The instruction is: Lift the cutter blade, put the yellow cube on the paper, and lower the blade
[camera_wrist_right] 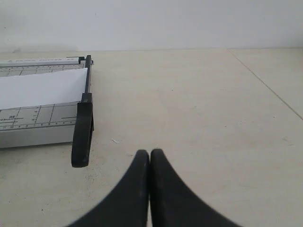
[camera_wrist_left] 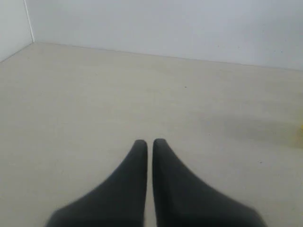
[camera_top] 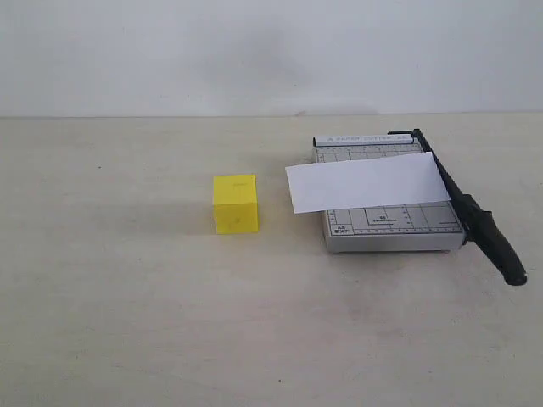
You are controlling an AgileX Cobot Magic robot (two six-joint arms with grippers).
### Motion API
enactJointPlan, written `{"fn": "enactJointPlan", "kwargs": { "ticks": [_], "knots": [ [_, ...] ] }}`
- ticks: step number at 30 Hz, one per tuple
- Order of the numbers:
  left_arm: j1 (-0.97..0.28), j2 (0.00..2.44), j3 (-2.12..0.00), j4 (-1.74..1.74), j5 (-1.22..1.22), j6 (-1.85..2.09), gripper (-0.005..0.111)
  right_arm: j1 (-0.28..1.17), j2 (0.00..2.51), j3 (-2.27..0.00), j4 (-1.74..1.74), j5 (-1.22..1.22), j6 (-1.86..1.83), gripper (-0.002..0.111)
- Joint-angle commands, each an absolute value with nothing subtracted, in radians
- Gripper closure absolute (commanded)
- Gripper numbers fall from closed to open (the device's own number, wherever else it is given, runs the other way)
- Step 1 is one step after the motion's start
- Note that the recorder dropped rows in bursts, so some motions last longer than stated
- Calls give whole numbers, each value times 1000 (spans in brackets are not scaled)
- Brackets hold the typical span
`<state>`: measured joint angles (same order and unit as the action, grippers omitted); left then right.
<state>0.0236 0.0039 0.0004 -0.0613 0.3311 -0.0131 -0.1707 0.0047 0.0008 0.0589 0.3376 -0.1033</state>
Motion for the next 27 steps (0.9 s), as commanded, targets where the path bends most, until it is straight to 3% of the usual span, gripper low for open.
{"fn": "enactJointPlan", "kwargs": {
  "ticks": [1, 10, 13, 16, 22, 27],
  "knots": [
    [20, 0, 0, -62, 315, -10, 102, -177, 0, 0, 57, 333, -111, 109],
    [20, 0, 0, -62, 315, -10, 102, -177, 0, 0, -69, 183, -347, 109],
    [20, 0, 0, -62, 315, -10, 102, -177, 0, 0, 332, -44, -11, 109],
    [20, 0, 0, -62, 315, -10, 102, -177, 0, 0, 399, -170, 77, 109],
    [20, 0, 0, -62, 315, -10, 102, -177, 2, 0, 397, -106, 81, 109],
    [20, 0, 0, -62, 315, -10, 102, -177, 379, -60, 373, -53, 71, 109]
  ]
}}
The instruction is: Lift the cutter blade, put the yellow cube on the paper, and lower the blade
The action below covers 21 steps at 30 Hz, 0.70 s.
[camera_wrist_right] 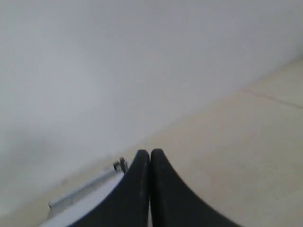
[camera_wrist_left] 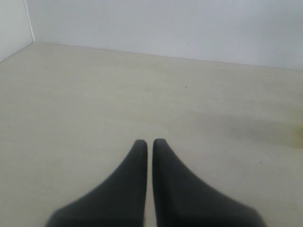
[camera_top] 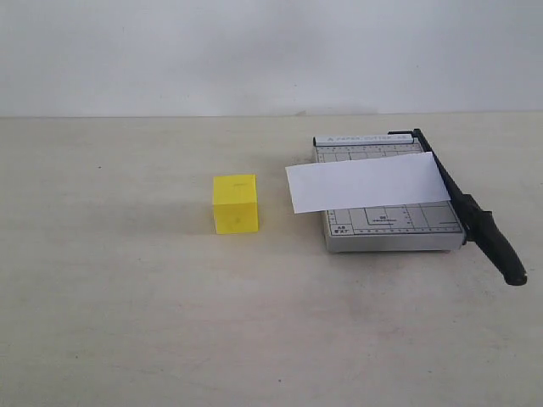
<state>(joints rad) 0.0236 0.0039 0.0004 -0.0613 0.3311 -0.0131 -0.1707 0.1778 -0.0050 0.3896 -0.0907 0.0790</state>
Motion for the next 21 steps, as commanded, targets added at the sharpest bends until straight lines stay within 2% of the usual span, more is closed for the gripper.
{"fn": "enactJointPlan", "kwargs": {
  "ticks": [1, 6, 10, 13, 18, 21],
  "knots": [
    [20, 0, 0, -62, 315, -10, 102, -177, 479, -87, 373, -30, 75, 109],
    [20, 0, 0, -62, 315, -10, 102, -82, 830, -287, 352, 22, -67, 109],
    [20, 0, 0, -62, 315, -10, 102, 64, 1015, -500, 286, 20, -590, 109],
    [20, 0, 0, -62, 315, -10, 102, 118, 1078, -602, 284, -23, -860, 109],
    [20, 0, 0, -62, 315, -10, 102, 119, 1111, -704, 395, -28, -676, 107],
    [20, 0, 0, -62, 315, -10, 102, 119, 1139, -709, 430, 0, -535, 98]
  ]
}}
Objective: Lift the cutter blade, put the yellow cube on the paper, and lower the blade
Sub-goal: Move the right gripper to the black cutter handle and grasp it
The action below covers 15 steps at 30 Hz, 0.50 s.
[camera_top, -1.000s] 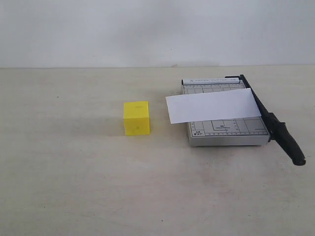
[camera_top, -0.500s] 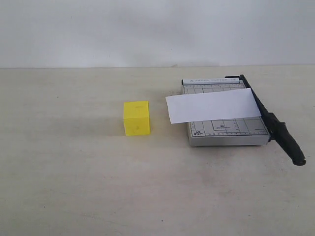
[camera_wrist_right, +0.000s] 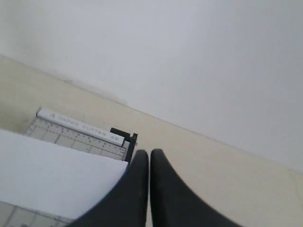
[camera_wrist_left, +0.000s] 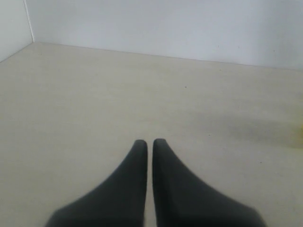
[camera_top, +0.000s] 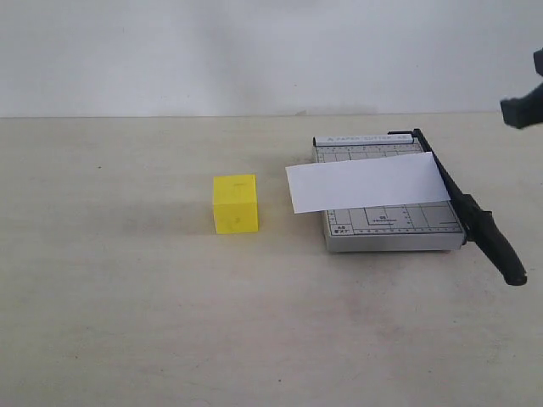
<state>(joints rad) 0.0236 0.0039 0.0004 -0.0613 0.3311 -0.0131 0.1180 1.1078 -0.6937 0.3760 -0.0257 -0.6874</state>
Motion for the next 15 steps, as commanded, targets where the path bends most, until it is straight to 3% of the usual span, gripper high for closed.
{"fn": "enactJointPlan", "kwargs": {
  "ticks": [1, 5, 15],
  "knots": [
    [20, 0, 0, -62, 315, -10, 102, 119, 1157, -709, 434, 14, -494, 94],
    [20, 0, 0, -62, 315, -10, 102, 119, 1216, -709, 434, 68, -460, 83],
    [20, 0, 0, -62, 315, -10, 102, 119, 1220, -709, 436, 113, -599, 82]
  ]
}}
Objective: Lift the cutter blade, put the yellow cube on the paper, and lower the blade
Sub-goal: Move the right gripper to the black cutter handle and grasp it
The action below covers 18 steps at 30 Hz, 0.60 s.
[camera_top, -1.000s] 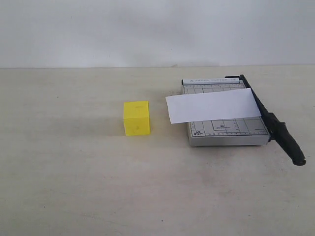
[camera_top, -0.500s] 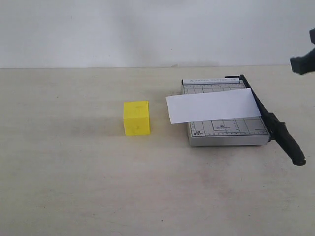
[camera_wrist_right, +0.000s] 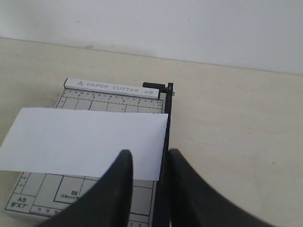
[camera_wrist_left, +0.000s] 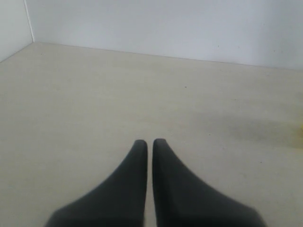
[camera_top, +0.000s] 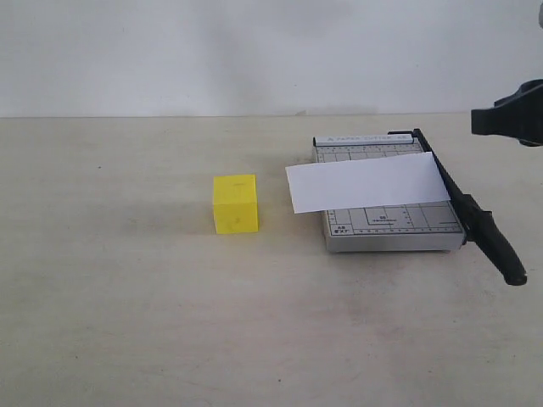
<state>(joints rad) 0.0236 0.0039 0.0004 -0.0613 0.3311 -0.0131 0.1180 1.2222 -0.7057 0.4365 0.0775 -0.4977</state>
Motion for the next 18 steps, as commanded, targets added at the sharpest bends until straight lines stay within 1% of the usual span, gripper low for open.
{"fn": "enactJointPlan", "kwargs": {
  "ticks": [1, 5, 7, 9, 11, 13, 15, 16, 17, 18],
  "knots": [
    [20, 0, 0, -62, 315, -10, 102, 119, 1220, -709, 436, 132, -633, 82],
    [20, 0, 0, -62, 315, -10, 102, 119, 1220, -709, 426, 217, -715, 82],
    [20, 0, 0, -62, 315, -10, 102, 119, 1220, -664, 379, 151, -632, 82],
    [20, 0, 0, -62, 315, -10, 102, 119, 1220, -595, 217, 16, -375, 82],
    [20, 0, 0, -62, 315, -10, 102, 107, 1218, -518, -20, -129, 49, 82],
    [20, 0, 0, -62, 315, -10, 102, 89, 1218, -497, -261, -131, 401, 82],
    [20, 0, 0, -62, 315, -10, 102, 94, 1218, -500, -525, -58, 659, 82],
    [20, 0, 0, -62, 315, -10, 102, 102, 1218, -500, -629, -32, 751, 79],
    [20, 0, 0, -62, 315, -10, 102, 103, 1218, -500, -702, -25, 802, 73],
    [20, 0, 0, -62, 315, -10, 102, 105, 1218, -500, -724, -25, 820, 64]
  ]
}}
